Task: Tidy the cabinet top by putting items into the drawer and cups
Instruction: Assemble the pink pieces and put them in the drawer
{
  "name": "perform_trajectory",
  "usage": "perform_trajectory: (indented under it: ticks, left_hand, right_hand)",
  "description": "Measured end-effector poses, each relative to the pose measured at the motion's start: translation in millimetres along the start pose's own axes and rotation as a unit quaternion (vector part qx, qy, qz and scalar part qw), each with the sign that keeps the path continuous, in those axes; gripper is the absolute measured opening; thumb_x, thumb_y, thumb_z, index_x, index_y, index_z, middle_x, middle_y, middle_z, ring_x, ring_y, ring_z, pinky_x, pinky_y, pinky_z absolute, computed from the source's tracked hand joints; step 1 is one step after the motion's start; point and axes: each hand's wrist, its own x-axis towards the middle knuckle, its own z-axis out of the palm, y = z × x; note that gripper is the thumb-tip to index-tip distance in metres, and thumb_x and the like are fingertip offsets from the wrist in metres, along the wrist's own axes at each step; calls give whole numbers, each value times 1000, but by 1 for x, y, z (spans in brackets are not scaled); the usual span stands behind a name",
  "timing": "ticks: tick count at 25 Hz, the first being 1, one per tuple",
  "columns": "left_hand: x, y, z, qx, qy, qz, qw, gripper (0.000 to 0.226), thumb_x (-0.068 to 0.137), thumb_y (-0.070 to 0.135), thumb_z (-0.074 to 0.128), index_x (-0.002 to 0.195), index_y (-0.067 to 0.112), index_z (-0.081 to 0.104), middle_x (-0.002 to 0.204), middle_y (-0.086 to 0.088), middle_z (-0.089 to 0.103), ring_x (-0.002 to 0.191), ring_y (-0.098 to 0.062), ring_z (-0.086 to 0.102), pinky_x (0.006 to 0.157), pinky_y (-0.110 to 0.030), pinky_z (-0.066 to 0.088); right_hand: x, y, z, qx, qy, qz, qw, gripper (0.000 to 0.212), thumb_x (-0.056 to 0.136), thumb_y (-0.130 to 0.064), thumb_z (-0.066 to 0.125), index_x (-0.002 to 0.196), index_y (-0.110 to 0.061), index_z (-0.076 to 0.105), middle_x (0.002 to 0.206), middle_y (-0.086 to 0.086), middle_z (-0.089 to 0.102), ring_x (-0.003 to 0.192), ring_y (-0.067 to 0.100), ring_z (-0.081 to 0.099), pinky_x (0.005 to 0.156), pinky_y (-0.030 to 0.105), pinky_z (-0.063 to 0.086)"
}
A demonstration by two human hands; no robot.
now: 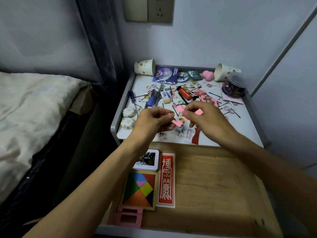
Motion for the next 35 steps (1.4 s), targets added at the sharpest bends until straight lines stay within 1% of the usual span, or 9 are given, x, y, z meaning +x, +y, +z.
perform_trajectory:
  ticks: [2,4,7,13,18,23,28,32,35]
  left_hand:
    - [-9,0,14,9,-34,-4,999,17,91,1,62,106,-5,68,89,-21,71,70,-20,67,70,-22,59]
    - [-16,-2,22,25,-52,-5,998,22,91,-1,61,111,-7,65,94,-27,70,68,-18,67,68,-21,58]
    - [-19,-7,25,35,-60,-9,998,25,90,-1,62,114,-7,65,97,-28,70,69,-19,68,68,-20,57]
    - [-20,-5,30,45,-53,6,998,20,92,5,61,106,-6,69,93,-26,71,71,-24,66,68,-22,59]
    - [-22,-4,30,54,-32,29,998,21,90,2,63,108,-7,68,90,-27,71,68,-26,66,65,-23,59]
    - [-21,-4,28,32,-6,29,999,22,90,3,62,110,-4,68,89,-21,73,68,-22,70,64,-23,58]
    - [-23,-7,28,-8,14,16,1000,22,91,3,62,111,-4,68,90,-19,74,69,-21,70,66,-24,59]
    - [-24,-6,29,-4,12,16,1000,22,91,3,62,111,-1,69,90,-18,74,68,-20,70,66,-24,59]
    - [-26,-4,30,-14,-1,13,1000,24,91,-1,60,113,4,68,91,-21,73,67,-20,68,66,-24,60]
  right_hand:
    - [-25,11,-2,42,7,18,999,9,94,-24,62,90,-17,67,79,-5,67,62,7,67,64,34,57]
    - [-36,19,-1,78,15,32,996,6,93,-20,63,90,-16,67,81,-1,69,64,17,70,68,44,60]
    - [-43,21,-1,91,18,27,995,5,93,-18,64,88,-16,66,79,-1,70,63,14,70,65,38,60]
    - [-49,19,-3,103,14,17,994,5,93,-16,63,91,-11,65,76,-4,69,60,8,69,57,18,54]
    - [-50,17,-4,112,15,20,993,6,92,-15,65,93,-10,67,76,-1,70,61,12,70,59,27,59]
    - [-50,14,1,117,20,20,993,16,92,-15,64,107,-18,68,83,-5,71,67,5,70,64,19,57]
    - [-53,12,5,131,50,21,990,30,90,-13,65,119,-19,66,84,-6,71,69,6,71,69,21,59]
    - [-54,13,7,114,55,16,992,23,91,-16,63,113,-21,58,82,-7,69,68,4,71,67,21,59]
    - [-53,15,8,116,51,13,992,14,92,-14,63,104,-18,58,83,-5,69,69,6,71,68,26,60]
